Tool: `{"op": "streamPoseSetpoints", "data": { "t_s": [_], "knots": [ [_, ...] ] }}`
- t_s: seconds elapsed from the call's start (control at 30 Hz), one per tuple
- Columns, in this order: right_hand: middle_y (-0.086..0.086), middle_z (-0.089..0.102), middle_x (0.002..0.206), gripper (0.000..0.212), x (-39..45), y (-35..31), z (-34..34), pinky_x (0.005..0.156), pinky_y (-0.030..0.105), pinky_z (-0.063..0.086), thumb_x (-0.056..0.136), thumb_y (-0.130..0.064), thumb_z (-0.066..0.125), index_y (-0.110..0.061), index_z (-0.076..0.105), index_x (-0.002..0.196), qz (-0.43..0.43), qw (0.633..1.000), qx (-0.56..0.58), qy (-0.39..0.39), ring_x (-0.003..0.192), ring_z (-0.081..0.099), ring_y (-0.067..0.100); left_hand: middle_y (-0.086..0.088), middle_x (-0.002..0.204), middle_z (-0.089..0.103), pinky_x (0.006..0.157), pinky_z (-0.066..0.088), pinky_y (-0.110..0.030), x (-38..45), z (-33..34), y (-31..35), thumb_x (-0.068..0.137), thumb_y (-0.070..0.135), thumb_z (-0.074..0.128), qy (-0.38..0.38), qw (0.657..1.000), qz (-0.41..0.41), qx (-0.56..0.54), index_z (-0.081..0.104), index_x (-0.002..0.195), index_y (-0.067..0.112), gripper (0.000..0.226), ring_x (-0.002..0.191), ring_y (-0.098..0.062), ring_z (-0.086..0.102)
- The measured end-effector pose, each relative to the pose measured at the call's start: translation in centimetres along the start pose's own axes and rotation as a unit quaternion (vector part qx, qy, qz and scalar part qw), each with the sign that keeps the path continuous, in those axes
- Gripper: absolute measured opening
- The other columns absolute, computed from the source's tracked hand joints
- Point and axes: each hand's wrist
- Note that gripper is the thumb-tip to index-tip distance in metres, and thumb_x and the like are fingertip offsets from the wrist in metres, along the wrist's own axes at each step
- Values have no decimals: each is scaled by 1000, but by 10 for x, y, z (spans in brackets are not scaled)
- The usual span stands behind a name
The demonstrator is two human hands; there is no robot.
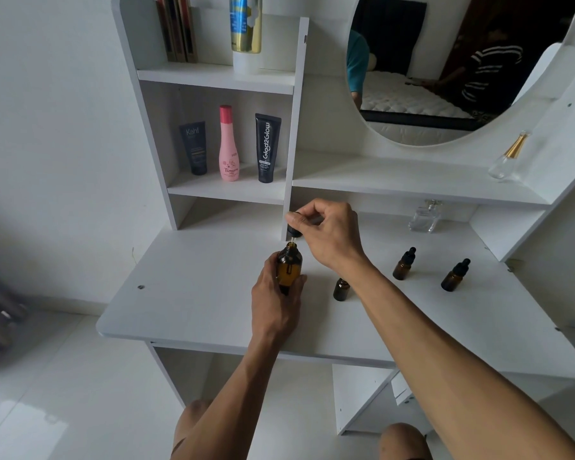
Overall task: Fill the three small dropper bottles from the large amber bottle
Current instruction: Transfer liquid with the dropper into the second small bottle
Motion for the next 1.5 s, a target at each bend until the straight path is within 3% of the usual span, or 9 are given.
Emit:
{"op": "streamPoseSetpoints", "data": {
  "t_s": [0.3, 0.47, 0.6, 0.7, 0.8, 0.97, 1.1, 1.2, 1.5],
  "knots": [
    [-19, 66, 63, 17, 0, 1, 1, 58, 10, 49, 87, -26, 78, -11, 74, 80, -7, 1000, 10, -2, 56, 61, -13, 10, 115, 64, 73, 41, -4, -1, -1, 1, 89, 32, 72, 3, 1000, -1, 6, 48, 134, 29, 51, 96, -12, 61],
    [-2, 71, 71, 19, -2, -2, -4, 54, 4, 44, 87, -20, 78, -2, 74, 85, -6, 998, 60, 9, 54, 61, -10, 8, 119, 64, 72, 38, -2, -1, -1, 3, 89, 32, 73, 5, 1000, 0, 15, 48, 135, 27, 52, 95, -8, 57],
    [-8, 71, 69, 16, -1, -2, -9, 59, 17, 53, 86, -24, 79, -10, 74, 83, 6, 995, 90, 33, 55, 60, -5, 8, 117, 65, 71, 37, -1, -1, -1, 2, 88, 32, 73, 7, 1000, 5, 16, 49, 134, 28, 51, 93, -10, 58],
    [-10, 73, 72, 15, 2, -1, -13, 71, 38, 62, 84, -29, 81, -16, 74, 80, 22, 994, 97, 52, 72, 71, 7, 9, 116, 65, 70, 39, -1, -1, -1, 2, 88, 32, 73, 5, 1000, 4, 17, 49, 133, 28, 51, 92, -11, 59],
    [-6, 75, 78, 16, 3, 1, -15, 74, 46, 62, 83, -31, 82, -17, 74, 80, 27, 992, 105, 58, 80, 74, 16, 11, 114, 63, 70, 39, -1, -2, -1, 3, 88, 32, 73, 2, 1000, 4, 16, 49, 134, 28, 52, 91, -9, 57],
    [-6, 75, 79, 14, 3, -1, -15, 74, 45, 62, 84, -29, 81, -17, 75, 82, 20, 992, 110, 54, 80, 74, 17, 11, 115, 63, 70, 38, -1, -1, -1, 3, 88, 33, 73, 2, 1000, 5, 20, 49, 134, 29, 52, 92, -9, 57],
    [-2, 76, 81, 13, 9, -8, -20, 66, 33, 60, 84, -29, 82, -21, 72, 78, 11, 991, 120, 58, 78, 76, 17, 13, 113, 61, 73, 38, -6, -1, -1, 3, 88, 33, 72, 0, 1000, 0, 17, 48, 135, 29, 53, 93, -9, 57],
    [5, 76, 85, 14, 12, -14, -28, 57, 24, 55, 84, -28, 81, -20, 71, 80, 9, 987, 146, 71, 76, 77, 20, 12, 110, 63, 69, 38, -1, -1, -1, 3, 88, 31, 73, 1, 1000, 0, 11, 50, 133, 29, 51, 90, -11, 60],
    [7, 77, 84, 15, 12, -5, -58, 57, 30, 56, 88, -24, 78, -12, 70, 89, 115, 939, 291, 142, 74, 77, 22, 12, 104, 63, 66, 39, -1, -1, -2, 4, 88, 31, 73, 1, 1000, -4, 10, 51, 133, 29, 49, 83, -11, 62]
  ]
}}
Point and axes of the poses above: each hand's wrist, its own x-axis towards the middle knuckle, its own z-axis out of the palm, y = z × x
